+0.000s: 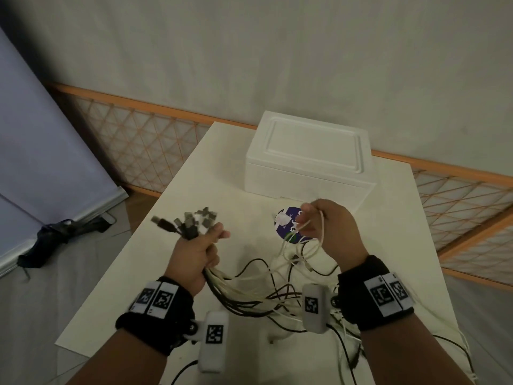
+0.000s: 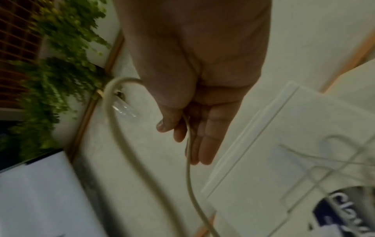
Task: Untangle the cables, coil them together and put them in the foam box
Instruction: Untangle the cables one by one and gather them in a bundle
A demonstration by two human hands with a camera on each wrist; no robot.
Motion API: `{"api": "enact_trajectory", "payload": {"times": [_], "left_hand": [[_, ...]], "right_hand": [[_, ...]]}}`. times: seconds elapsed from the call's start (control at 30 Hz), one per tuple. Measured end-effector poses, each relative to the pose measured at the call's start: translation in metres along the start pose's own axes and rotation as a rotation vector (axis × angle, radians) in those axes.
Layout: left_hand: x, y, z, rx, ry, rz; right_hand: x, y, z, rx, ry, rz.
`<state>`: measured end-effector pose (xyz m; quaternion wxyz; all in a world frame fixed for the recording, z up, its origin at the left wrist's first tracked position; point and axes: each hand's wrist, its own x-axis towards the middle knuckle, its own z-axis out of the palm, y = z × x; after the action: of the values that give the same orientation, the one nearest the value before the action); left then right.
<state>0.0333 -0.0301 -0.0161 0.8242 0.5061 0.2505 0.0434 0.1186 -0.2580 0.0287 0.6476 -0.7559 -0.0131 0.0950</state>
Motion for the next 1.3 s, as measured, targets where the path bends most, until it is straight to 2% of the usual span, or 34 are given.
{"api": "enact_trajectory", "payload": {"times": [0.1, 0.2, 0.3, 0.37, 0.5, 0.57, 0.67, 0.77, 0.83, 1.0, 1.07, 1.17, 1.23, 1.3], "left_hand": [[0.000, -0.004, 0.022, 0.087, -0.107, -0.040], [0.002, -0.012, 0.037, 0.179, -0.213, -0.052], [-0.001, -0.020, 0.046, 0.300, -0.319, -0.032], [0.002, -0.022, 0.049, 0.369, -0.283, -0.008], [0.015, -0.027, 0.046, 0.590, -0.198, 0.139], [0.022, -0.031, 0.043, 0.652, -0.100, 0.119], [0.031, -0.035, 0.044, 0.612, 0.027, 0.064], [0.036, -0.034, 0.047, 0.532, 0.114, 0.019], [0.040, -0.034, 0.046, 0.492, 0.125, 0.021], [0.044, -0.032, 0.042, 0.565, 0.143, 0.054], [0.046, -0.034, 0.040, 0.519, 0.182, 0.015], [0.043, -0.033, 0.040, 0.408, 0.161, 0.002], [0.036, -0.031, 0.045, 0.334, 0.090, 0.038], [0.026, -0.025, 0.054, 0.308, 0.024, 0.096]], "right_hand": [[-0.011, -0.028, 0.019, 0.256, -0.094, 0.071], [-0.022, -0.045, 0.030, 0.250, -0.133, -0.001], [-0.034, -0.055, 0.029, 0.158, -0.118, -0.151], [-0.043, -0.062, 0.021, 0.117, -0.071, -0.243], [-0.058, -0.072, 0.001, -0.001, 0.070, -0.406], [-0.064, -0.075, -0.009, -0.162, 0.187, -0.532], [-0.068, -0.074, -0.021, -0.466, 0.342, -0.693], [-0.067, -0.067, -0.025, -0.566, 0.422, -0.681], [-0.067, -0.064, -0.029, -0.597, 0.451, -0.685], [-0.081, -0.073, -0.022, -0.586, 0.424, -0.822], [-0.079, -0.074, -0.016, -0.581, 0.360, -0.792], [-0.059, -0.066, -0.014, -0.617, 0.174, -0.502], [-0.043, -0.050, -0.010, -0.813, -0.001, -0.346], [-0.027, -0.029, 0.004, -1.025, -0.177, -0.261]]}}
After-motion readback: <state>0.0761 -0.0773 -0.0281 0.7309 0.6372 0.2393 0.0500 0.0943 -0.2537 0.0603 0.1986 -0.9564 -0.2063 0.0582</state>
